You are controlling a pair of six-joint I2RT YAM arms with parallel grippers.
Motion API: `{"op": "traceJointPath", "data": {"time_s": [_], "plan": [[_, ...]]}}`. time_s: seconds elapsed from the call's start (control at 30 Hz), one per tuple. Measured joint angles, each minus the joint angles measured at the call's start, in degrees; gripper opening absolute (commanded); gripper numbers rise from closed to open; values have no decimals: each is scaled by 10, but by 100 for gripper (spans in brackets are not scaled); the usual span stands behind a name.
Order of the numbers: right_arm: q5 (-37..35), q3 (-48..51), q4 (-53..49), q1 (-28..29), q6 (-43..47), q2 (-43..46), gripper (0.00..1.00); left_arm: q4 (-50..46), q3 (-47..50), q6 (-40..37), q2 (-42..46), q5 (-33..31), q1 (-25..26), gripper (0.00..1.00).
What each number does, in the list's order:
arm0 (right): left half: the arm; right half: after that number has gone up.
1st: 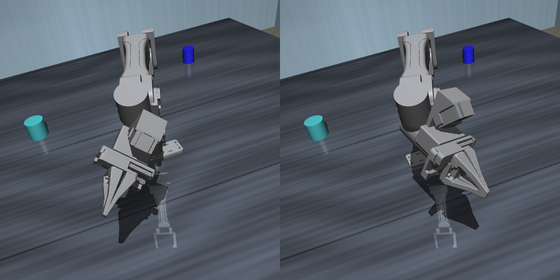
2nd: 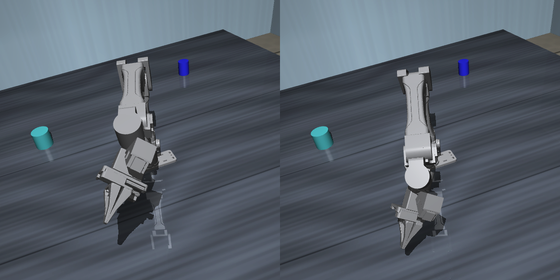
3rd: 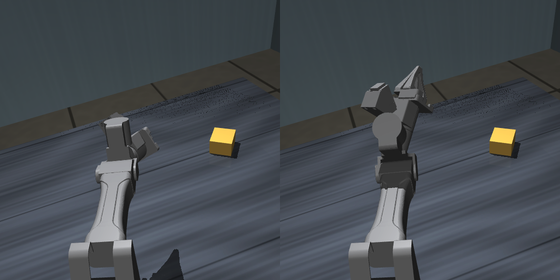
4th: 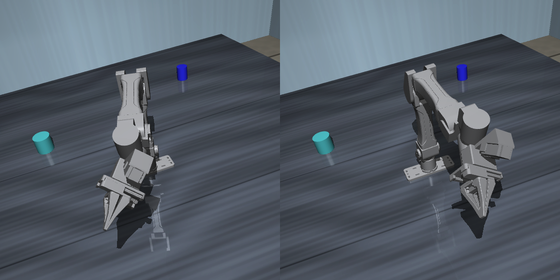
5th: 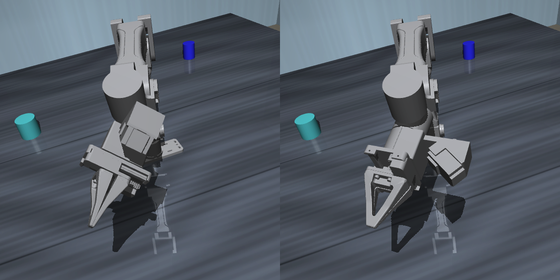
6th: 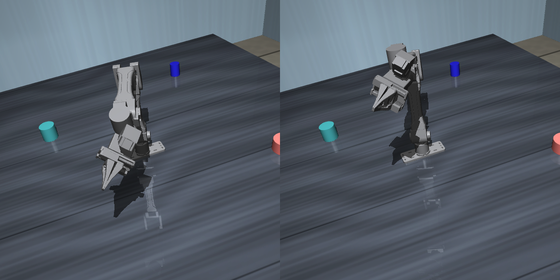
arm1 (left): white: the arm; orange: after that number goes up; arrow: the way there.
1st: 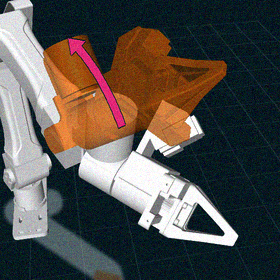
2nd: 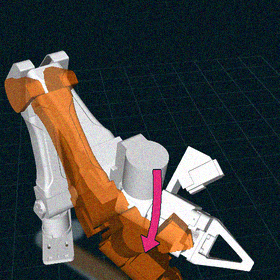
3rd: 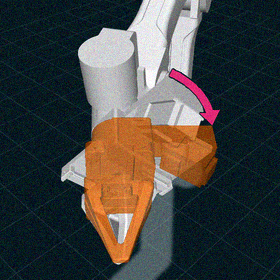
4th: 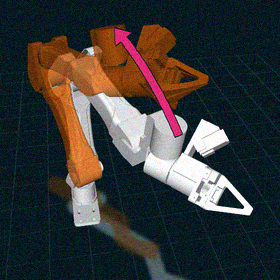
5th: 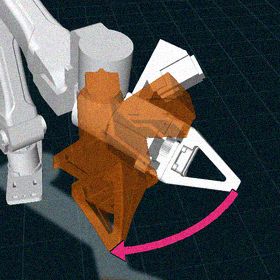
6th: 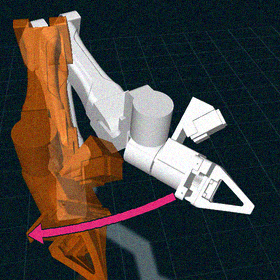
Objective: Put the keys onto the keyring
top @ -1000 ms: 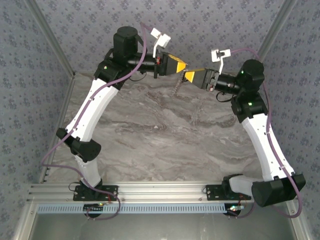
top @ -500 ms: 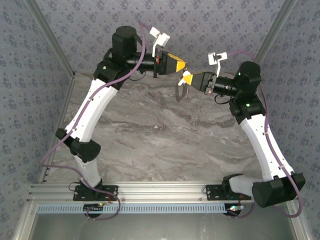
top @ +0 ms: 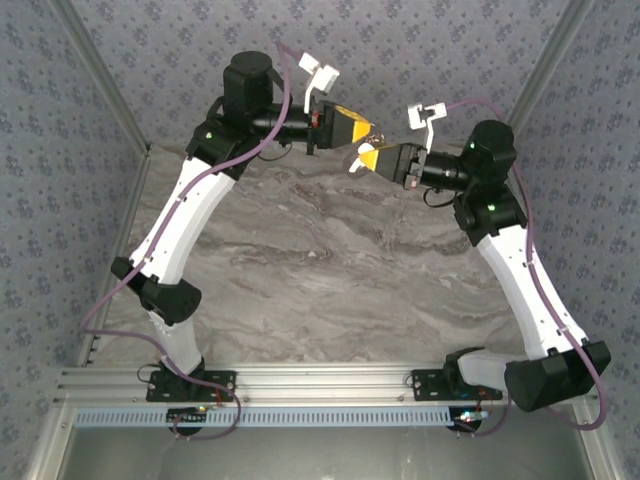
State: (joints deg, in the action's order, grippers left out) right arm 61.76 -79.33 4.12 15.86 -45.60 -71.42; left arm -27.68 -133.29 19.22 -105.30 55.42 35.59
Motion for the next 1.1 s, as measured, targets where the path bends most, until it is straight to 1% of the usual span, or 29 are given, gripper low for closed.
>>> {"op": "traceJointPath", "data": {"time_s": [0.23,0.57,0.77,0.93,1.1], "plan": [[-7,-22,0,21,0,-23,0,22,28,10,21,-7,-4,0],[-14,-23,0,7,-1,-23,0,40,48,15,35,-23,-4,0],[-22,-21,43,12,-39,-31,0,126,112,59,58,-28,-3,0],[-24,-21,103,30,-82,-57,0,200,174,99,82,-51,-5,0],[-30,-21,130,34,-106,-68,0,246,205,122,93,-71,-7,0]]}}
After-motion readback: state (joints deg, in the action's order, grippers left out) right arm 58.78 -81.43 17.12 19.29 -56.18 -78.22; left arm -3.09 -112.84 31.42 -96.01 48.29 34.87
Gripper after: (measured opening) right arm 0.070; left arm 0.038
